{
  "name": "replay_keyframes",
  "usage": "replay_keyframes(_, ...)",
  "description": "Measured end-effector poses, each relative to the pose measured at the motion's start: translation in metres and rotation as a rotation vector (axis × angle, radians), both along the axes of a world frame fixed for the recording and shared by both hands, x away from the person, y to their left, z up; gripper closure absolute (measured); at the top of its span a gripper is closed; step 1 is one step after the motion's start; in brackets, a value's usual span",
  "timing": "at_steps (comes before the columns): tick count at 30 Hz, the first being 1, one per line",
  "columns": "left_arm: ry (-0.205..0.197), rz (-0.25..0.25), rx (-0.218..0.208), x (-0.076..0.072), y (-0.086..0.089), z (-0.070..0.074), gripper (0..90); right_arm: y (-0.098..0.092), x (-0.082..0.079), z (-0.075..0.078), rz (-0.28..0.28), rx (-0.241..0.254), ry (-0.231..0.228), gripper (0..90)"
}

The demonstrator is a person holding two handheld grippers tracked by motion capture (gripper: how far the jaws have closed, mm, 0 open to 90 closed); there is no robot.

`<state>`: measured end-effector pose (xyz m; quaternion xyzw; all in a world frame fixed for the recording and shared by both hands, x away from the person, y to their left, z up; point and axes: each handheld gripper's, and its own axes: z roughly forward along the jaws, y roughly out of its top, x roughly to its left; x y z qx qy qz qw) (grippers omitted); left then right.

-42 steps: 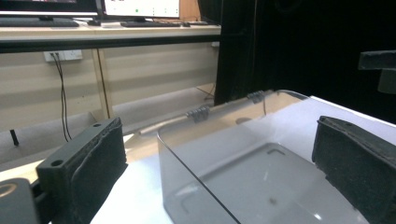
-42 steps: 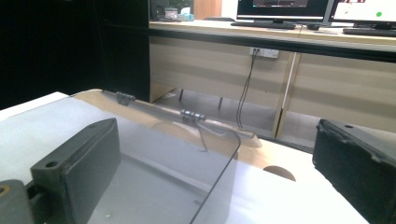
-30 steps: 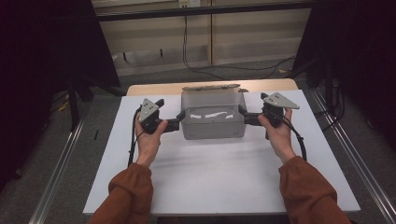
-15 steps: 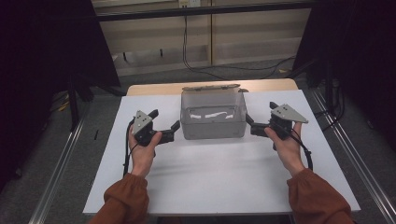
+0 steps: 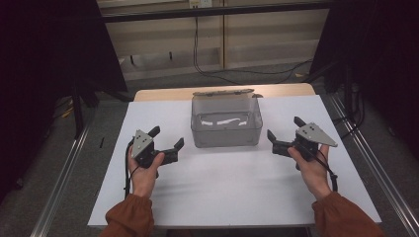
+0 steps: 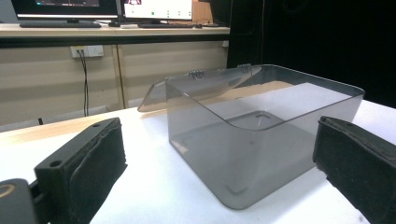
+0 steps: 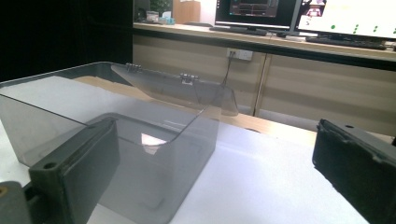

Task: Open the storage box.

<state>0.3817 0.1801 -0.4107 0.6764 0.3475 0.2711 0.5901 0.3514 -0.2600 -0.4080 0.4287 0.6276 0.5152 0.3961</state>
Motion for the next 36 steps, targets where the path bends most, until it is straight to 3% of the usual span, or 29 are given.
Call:
replay_keyframes(3, 0.006, 0.004, -0.004, -0.006, 0.003, 0.000, 2.3, -0.002, -0.006, -0.003, -0.006, 0.012, -0.002, 0.2)
replay_keyframes(7, 0.008, 0.012, -0.056, -0.013, 0.010, -0.001, 2.4, -0.004, -0.014, -0.006, -0.016, 0.023, 0.001, 0.0)
replay_keyframes(19, 0.021, 0.066, -0.041, -0.034, 0.032, -0.008, 2.4, -0.016, -0.039, -0.012, -0.051, 0.019, 0.003, 0.0)
replay_keyframes(22, 0.000, 0.089, -0.037, -0.039, 0.036, -0.007, 2.3, -0.021, -0.046, -0.014, -0.064, 0.030, -0.002, 0.0)
replay_keyframes(24, 0.014, 0.087, -0.048, -0.043, 0.038, -0.007, 2.3, -0.023, -0.050, -0.016, -0.072, 0.030, -0.003, 0.0)
replay_keyframes(32, 0.032, 0.090, -0.020, -0.058, 0.049, -0.012, 2.2, -0.032, -0.070, -0.023, -0.102, 0.013, 0.011, 0.0)
replay_keyframes(36, 0.024, 0.123, -0.028, -0.062, 0.055, -0.015, 2.2, -0.042, -0.080, -0.029, -0.128, 0.017, 0.029, 0.0)
